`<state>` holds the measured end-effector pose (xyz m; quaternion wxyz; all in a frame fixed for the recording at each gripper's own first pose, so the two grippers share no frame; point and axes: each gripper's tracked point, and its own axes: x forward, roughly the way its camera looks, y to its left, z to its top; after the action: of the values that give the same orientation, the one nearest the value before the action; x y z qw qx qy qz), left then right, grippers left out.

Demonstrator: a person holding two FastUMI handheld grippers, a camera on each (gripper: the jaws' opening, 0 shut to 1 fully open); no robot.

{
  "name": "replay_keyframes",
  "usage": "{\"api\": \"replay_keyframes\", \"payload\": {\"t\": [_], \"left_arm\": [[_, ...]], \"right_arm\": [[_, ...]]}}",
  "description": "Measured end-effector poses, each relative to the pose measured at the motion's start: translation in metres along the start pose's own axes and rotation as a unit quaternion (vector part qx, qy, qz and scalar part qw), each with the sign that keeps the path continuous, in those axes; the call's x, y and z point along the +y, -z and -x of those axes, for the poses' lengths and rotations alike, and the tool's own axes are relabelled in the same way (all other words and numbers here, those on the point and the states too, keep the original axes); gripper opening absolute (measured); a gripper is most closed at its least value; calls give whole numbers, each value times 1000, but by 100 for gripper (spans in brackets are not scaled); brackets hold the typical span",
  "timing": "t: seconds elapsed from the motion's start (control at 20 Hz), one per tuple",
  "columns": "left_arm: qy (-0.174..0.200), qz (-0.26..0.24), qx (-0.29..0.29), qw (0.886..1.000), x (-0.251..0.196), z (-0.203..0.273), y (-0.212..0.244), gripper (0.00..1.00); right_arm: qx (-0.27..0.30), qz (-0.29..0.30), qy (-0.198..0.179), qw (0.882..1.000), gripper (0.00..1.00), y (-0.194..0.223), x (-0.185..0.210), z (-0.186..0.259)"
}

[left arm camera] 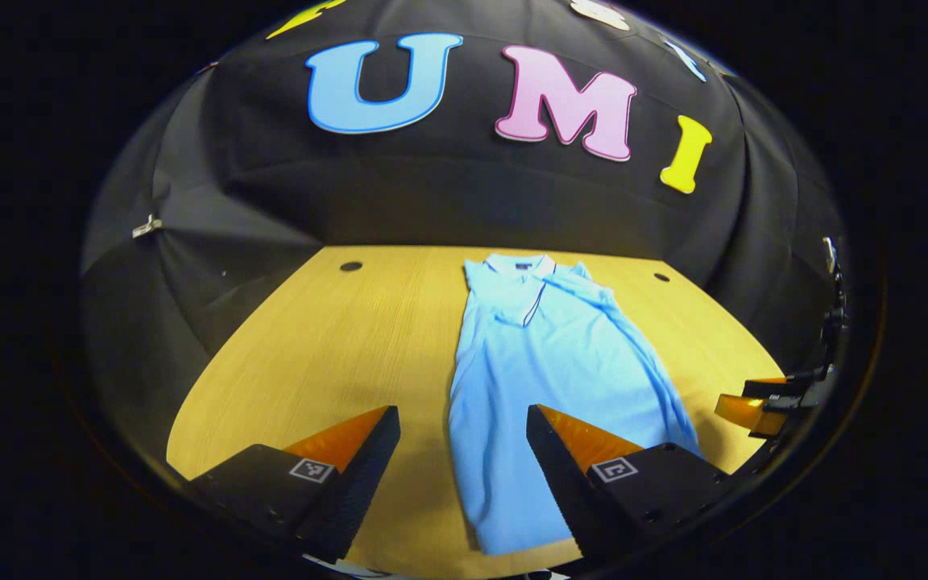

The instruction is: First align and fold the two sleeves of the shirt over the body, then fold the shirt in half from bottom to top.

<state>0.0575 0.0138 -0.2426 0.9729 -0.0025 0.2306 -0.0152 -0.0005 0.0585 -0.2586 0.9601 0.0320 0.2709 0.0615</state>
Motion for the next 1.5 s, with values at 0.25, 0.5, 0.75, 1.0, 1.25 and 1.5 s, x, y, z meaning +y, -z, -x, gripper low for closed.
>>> {"api": "replay_keyframes", "payload": {"t": [0.25, 0.5, 0.75, 1.0, 1.25, 1.5], "left_arm": [[25, -8, 58, 998, -30, -1, 65, 100], [-2, -1, 84, 996, -39, -23, 83, 100], [-25, -13, 101, 994, -45, -29, 95, 100], [-15, -17, 102, 995, -57, -29, 95, 78], [10, -11, 91, 996, -71, -34, 91, 19], [31, 47, 79, 995, -74, -40, 84, 6]], "right_arm": [[39, -3, -9, 999, 98, 47, 18, -2], [52, -5, -8, 999, 95, 61, 20, -11], [69, 33, -17, 997, 98, 67, 28, -12], [71, 33, -31, 996, 54, 66, 40, -14], [66, 9, -69, 995, 19, 66, 50, -17], [59, 16, -99, 993, 5, 60, 48, -18]]}}
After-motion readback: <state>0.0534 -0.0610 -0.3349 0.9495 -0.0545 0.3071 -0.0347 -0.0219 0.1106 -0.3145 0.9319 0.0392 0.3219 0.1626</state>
